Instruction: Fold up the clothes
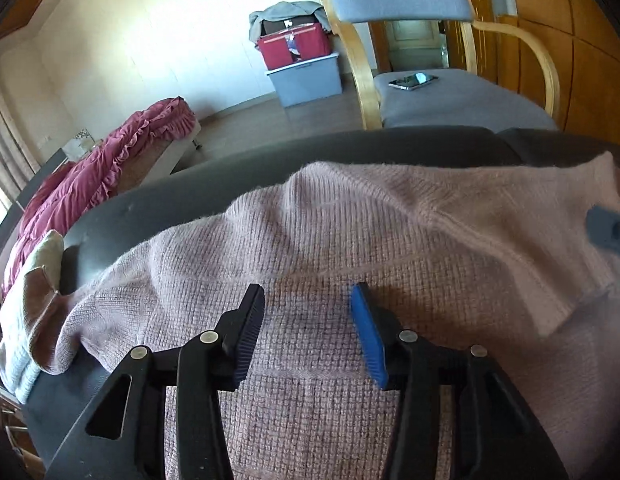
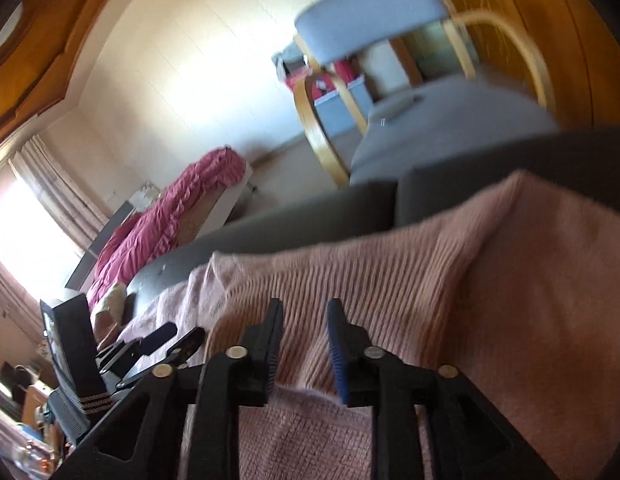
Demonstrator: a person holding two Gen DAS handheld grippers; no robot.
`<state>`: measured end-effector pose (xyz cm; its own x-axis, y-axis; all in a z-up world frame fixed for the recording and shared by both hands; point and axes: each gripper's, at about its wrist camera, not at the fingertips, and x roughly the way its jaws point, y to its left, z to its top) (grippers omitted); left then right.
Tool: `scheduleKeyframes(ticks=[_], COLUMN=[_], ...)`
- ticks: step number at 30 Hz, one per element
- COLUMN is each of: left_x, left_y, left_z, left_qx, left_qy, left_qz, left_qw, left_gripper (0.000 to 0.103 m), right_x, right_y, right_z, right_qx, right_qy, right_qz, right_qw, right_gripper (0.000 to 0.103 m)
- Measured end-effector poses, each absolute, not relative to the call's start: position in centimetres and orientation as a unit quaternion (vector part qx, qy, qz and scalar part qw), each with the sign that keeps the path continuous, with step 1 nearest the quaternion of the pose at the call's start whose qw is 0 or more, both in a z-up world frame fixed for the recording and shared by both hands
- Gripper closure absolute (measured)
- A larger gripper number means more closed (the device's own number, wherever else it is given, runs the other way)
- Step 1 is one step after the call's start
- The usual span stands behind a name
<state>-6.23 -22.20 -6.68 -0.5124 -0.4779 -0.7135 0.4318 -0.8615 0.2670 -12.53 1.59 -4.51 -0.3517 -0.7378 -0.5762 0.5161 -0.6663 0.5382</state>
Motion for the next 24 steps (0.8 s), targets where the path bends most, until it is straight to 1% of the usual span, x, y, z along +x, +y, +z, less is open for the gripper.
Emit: scheduleKeyframes(ticks=[5, 8, 10, 11, 15, 18, 21, 24], left_x=[-4.9, -4.7, -5.5, -6.0, -7.9, -7.7, -7.0, -7.0], left_y=[-22.0, -19.9, -18.6, -18.5, -19.9, -20.1, -19.7, -20.1], left_z=[-5.6, -3.7, -2.7, -2.4, -3.9, -5.5, -5.2, -5.0], left_qx=[0.417, 0.41, 0.405, 0.407, 0.454, 0.449, 0.426, 0.432], left_qy=[-0.041, -0.082, -0.121, -0.124, -0.053, -0.026, -0.019, 0.02], left_qz=[-0.871, -0.876, -0.871, -0.869, -0.856, -0.863, -0.883, -0.888], left_qw=[0.257, 0.242, 0.249, 0.251, 0.243, 0.231, 0.193, 0.159], left_gripper=[0.054, 0.054, 0.045, 0.037, 0.036, 0.036, 0.036, 0.036], right_x=[-12.0, -12.3, -12.6, -12.8, -13.3, -13.4, -13.0, -13.0], right_y=[1.7, 2.2, 2.2, 2.3, 2.4, 2.5, 3.6, 5.1], right_z=[-4.1, -4.2, -4.5, -4.7, -5.2, -5.3, -4.8, -4.1], right_qx=[0.411, 0.411, 0.422, 0.426, 0.435, 0.437, 0.426, 0.418], right_qy=[-0.109, -0.091, -0.088, -0.088, -0.089, -0.095, -0.117, -0.118], right_qz=[-0.833, -0.843, -0.841, -0.839, -0.83, -0.828, -0.838, -0.854], right_qw=[0.355, 0.334, 0.327, 0.327, 0.336, 0.338, 0.32, 0.285], right_gripper=[0.079, 0.078, 0.077, 0.077, 0.077, 0.077, 0.077, 0.077])
